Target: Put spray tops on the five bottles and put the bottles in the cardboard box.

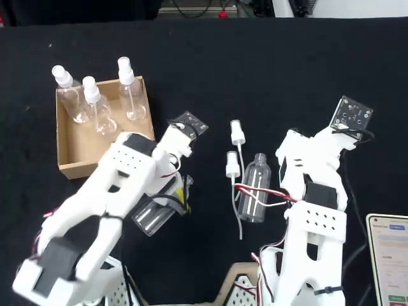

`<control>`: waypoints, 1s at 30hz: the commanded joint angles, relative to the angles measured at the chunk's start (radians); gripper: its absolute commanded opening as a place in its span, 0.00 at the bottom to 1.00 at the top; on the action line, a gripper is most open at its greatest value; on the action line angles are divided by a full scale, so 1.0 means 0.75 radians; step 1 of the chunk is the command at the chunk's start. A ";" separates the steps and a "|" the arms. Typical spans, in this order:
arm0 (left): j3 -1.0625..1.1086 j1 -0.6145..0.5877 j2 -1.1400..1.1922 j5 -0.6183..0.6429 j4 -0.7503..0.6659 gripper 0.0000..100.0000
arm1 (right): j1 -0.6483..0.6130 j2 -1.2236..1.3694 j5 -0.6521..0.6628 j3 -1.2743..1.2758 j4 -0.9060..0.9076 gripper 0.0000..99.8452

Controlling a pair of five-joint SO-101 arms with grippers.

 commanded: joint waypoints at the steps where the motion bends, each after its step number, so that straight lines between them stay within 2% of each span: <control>1: -0.079 0.017 0.129 0.018 -0.131 0.36 | 0.016 -0.030 -0.002 -0.077 -0.035 0.02; 12: -0.058 0.015 0.176 0.016 -0.288 0.36 | 0.016 -0.030 -0.002 -0.077 -0.035 0.02; 18: 0.093 0.024 0.174 -0.025 -0.432 0.35 | 0.014 -0.030 -0.002 -0.077 -0.035 0.02; 25: 0.120 0.048 0.174 -0.027 -0.426 0.20 | 0.012 -0.030 -0.002 -0.075 -0.035 0.02; 30: 0.085 0.103 0.110 0.014 -0.319 0.16 | 0.010 -0.028 -0.002 -0.075 -0.035 0.02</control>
